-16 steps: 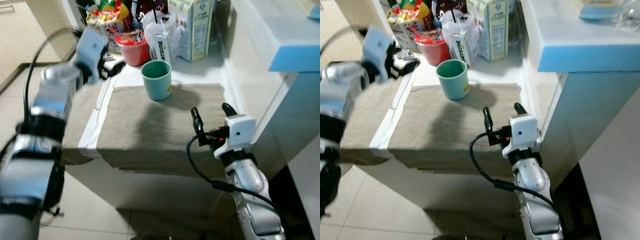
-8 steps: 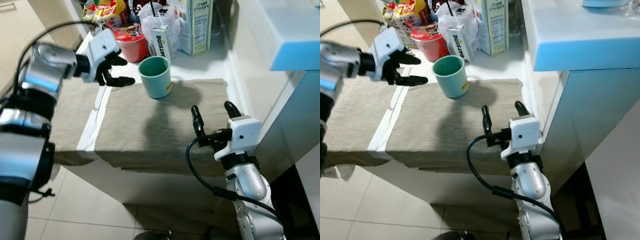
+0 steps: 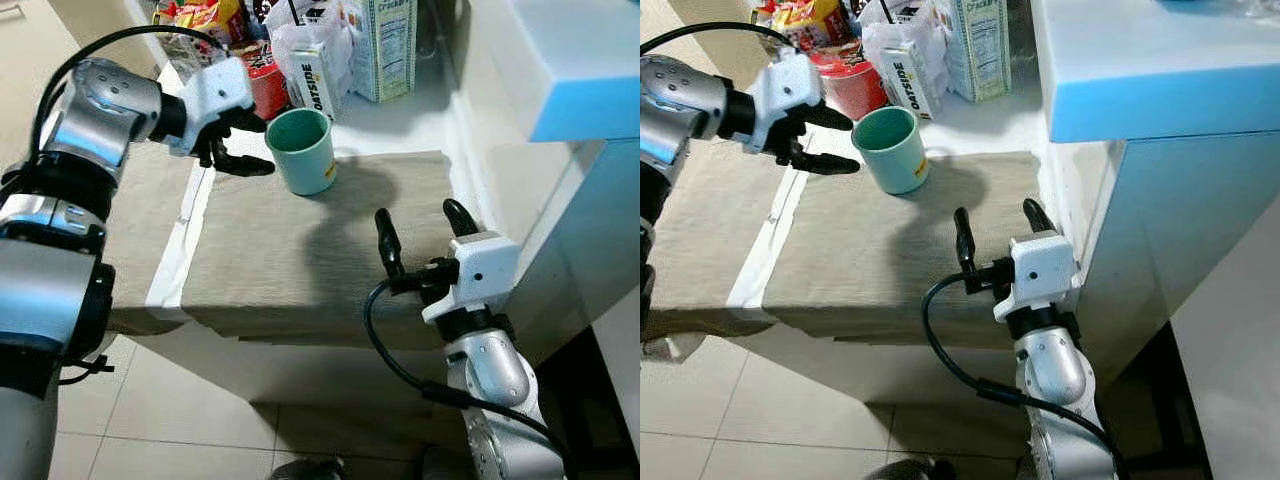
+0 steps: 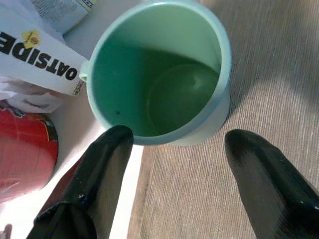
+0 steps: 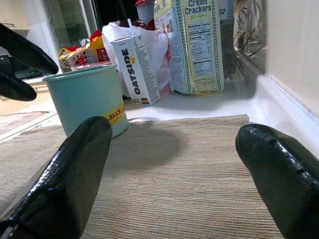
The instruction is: Setting the table
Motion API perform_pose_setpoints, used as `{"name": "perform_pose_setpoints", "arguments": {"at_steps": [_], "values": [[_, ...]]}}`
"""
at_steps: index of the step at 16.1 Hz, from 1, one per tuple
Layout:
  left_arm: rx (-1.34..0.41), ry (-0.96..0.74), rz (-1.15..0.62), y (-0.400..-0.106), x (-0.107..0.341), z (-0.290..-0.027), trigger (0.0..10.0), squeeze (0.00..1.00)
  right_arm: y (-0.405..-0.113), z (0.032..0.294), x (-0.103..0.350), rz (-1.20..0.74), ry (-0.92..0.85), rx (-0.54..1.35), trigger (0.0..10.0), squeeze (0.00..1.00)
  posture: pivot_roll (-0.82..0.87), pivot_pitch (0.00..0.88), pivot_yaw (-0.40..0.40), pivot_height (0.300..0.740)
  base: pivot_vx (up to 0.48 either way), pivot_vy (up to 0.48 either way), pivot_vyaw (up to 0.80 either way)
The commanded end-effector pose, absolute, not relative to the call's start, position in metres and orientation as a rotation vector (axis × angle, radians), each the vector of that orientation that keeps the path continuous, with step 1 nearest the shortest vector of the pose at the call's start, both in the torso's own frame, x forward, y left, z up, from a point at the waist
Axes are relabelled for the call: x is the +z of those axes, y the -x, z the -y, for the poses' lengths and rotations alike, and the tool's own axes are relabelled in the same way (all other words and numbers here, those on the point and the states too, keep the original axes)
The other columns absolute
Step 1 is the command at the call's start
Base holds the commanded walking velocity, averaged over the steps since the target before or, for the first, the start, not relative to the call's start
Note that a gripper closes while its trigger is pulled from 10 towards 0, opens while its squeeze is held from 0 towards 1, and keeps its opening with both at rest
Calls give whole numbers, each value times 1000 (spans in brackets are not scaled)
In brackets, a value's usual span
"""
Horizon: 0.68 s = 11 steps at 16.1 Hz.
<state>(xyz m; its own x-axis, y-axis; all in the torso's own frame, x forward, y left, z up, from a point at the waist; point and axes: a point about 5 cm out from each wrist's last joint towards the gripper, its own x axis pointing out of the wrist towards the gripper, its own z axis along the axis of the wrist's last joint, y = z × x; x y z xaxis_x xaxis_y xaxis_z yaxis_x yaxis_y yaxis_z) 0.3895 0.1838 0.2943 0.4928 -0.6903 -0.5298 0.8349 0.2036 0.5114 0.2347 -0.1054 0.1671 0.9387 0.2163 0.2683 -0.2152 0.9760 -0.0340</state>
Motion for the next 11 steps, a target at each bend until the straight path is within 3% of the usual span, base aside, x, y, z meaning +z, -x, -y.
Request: {"name": "perform_pose_setpoints", "arguments": {"at_steps": [1,11], "values": [[-1072,-890,-206,-389,301,-187,10000,0,-232,114,137,107,-5,159,10000,0,-205,191,260,740,0,0,0],[-1127,-953,-173,-391,301,-170,10000,0,-227,113,136,97,0,149,10000,0,-227,199,279,740,0,0,0]]}}
